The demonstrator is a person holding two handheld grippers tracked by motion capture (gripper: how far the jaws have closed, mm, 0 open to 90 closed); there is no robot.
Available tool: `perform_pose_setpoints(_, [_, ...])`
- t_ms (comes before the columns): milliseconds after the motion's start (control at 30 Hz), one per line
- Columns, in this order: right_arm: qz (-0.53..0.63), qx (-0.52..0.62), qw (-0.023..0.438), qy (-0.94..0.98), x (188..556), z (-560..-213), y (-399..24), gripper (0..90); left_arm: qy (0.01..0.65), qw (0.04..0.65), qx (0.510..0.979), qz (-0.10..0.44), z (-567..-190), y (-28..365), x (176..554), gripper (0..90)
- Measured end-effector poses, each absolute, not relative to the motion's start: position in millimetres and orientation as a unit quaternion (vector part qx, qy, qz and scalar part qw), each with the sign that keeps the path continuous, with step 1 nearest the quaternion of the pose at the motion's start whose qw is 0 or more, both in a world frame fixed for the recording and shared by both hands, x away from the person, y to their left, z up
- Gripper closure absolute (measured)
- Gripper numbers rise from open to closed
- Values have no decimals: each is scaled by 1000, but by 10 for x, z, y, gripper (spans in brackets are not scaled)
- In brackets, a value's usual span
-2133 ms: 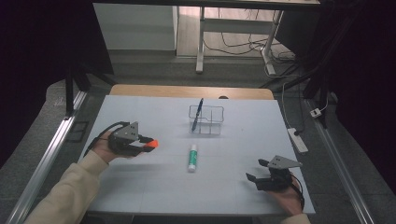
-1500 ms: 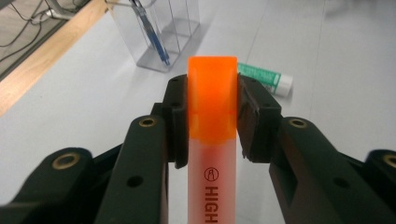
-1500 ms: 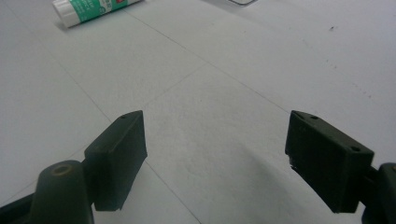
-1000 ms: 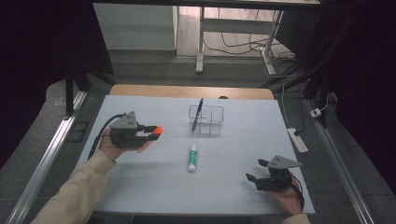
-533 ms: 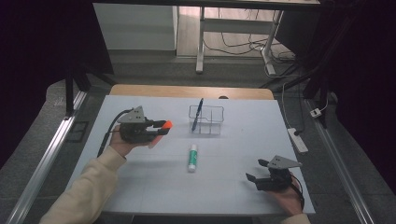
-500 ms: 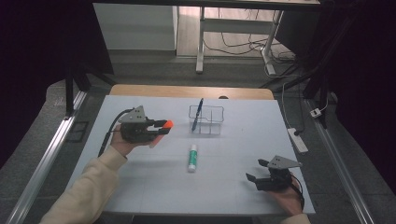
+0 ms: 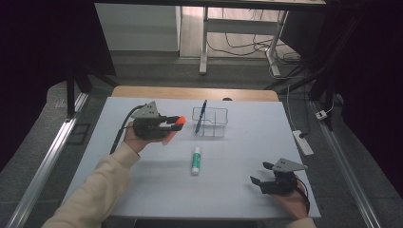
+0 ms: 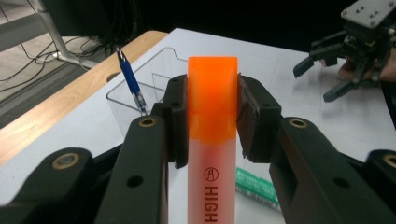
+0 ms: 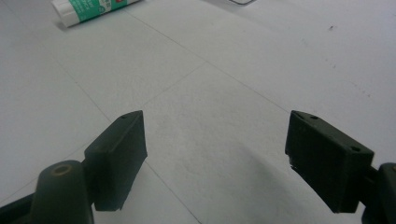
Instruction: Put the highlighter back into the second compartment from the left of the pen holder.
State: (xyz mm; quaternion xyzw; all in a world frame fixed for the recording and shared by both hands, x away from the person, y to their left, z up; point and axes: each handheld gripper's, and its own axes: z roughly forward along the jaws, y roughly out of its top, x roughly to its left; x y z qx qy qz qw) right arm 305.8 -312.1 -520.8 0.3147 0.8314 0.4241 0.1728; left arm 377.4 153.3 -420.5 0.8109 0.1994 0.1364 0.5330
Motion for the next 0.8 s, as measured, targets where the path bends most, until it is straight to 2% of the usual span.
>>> perform_pose_setpoints(800, [425,314,174,831,3057,-5207,-3128,199,212,563,789,125,-4108,1189,4036,662])
